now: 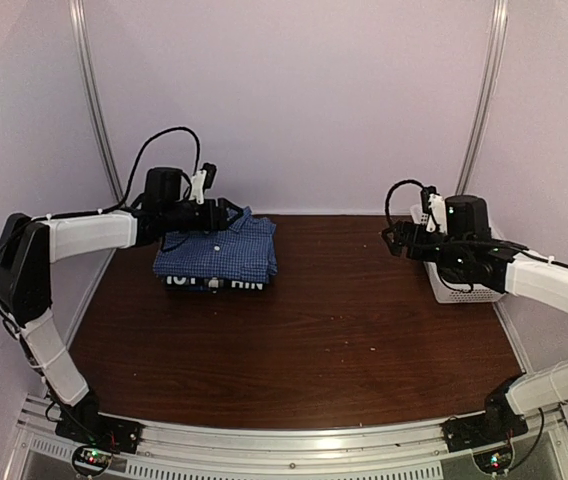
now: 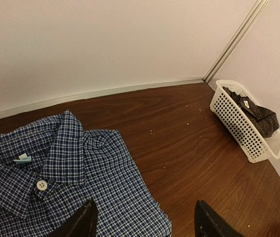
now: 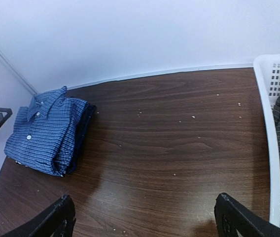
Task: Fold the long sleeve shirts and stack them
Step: Reset both arms
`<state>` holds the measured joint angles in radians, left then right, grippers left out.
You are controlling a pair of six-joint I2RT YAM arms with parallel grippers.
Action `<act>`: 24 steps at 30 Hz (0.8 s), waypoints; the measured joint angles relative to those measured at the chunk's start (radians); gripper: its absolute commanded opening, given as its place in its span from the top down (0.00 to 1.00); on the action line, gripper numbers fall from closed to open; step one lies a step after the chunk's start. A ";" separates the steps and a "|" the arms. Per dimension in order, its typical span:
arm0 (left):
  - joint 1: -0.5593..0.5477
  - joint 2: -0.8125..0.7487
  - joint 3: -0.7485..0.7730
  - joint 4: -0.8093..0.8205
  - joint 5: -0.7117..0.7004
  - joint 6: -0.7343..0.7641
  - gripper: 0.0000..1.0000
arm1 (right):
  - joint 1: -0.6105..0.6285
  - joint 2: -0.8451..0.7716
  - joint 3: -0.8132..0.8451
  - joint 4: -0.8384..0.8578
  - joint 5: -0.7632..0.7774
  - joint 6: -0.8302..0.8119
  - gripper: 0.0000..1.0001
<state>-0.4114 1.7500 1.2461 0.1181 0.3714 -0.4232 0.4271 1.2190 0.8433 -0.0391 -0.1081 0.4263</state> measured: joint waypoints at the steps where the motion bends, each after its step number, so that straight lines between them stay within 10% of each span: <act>1: -0.014 0.005 0.018 -0.017 -0.023 0.010 0.30 | -0.005 -0.008 -0.003 -0.023 0.017 -0.005 0.00; 12: -0.092 0.006 0.051 -0.159 -0.296 0.059 0.03 | -0.026 -0.070 -0.005 -0.156 0.163 -0.054 0.00; 24: -0.091 -0.302 -0.167 -0.186 -0.608 -0.001 0.02 | -0.032 -0.121 -0.013 -0.177 0.249 -0.093 0.00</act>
<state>-0.5026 1.4479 1.0786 -0.0681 -0.2371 -0.4240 0.3946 1.0981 0.8299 -0.2165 0.1410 0.3336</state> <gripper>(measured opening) 0.977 0.996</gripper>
